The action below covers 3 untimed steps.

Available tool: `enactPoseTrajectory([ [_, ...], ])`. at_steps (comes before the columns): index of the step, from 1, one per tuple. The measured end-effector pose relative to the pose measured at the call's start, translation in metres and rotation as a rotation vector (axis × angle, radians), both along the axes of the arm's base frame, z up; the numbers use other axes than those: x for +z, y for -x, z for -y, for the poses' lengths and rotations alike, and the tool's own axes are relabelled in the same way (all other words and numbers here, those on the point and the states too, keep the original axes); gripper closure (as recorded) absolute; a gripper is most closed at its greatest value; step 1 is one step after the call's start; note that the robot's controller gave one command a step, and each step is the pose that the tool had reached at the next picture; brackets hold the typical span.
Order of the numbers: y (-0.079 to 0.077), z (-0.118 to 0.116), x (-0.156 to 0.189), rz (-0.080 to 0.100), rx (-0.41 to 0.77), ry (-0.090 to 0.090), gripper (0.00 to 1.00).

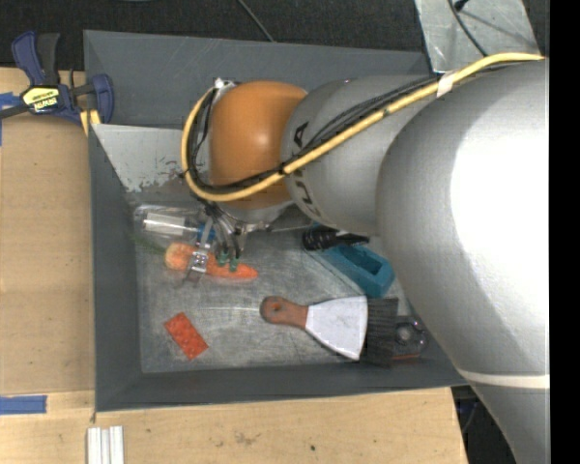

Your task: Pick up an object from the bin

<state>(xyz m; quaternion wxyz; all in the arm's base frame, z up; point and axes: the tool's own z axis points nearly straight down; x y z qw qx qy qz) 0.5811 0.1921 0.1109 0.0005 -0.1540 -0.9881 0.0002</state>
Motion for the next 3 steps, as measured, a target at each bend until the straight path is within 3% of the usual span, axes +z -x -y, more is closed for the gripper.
enactPoseTrajectory([
  [1,-0.0011,0.0098,-0.0354,0.009,-0.104,-0.003,0.00],
  [2,0.0001,0.0075,-0.0290,0.004,-0.102,-0.001,1.00],
  [3,0.0001,0.0075,-0.0291,0.004,-0.102,-0.001,1.00],
])
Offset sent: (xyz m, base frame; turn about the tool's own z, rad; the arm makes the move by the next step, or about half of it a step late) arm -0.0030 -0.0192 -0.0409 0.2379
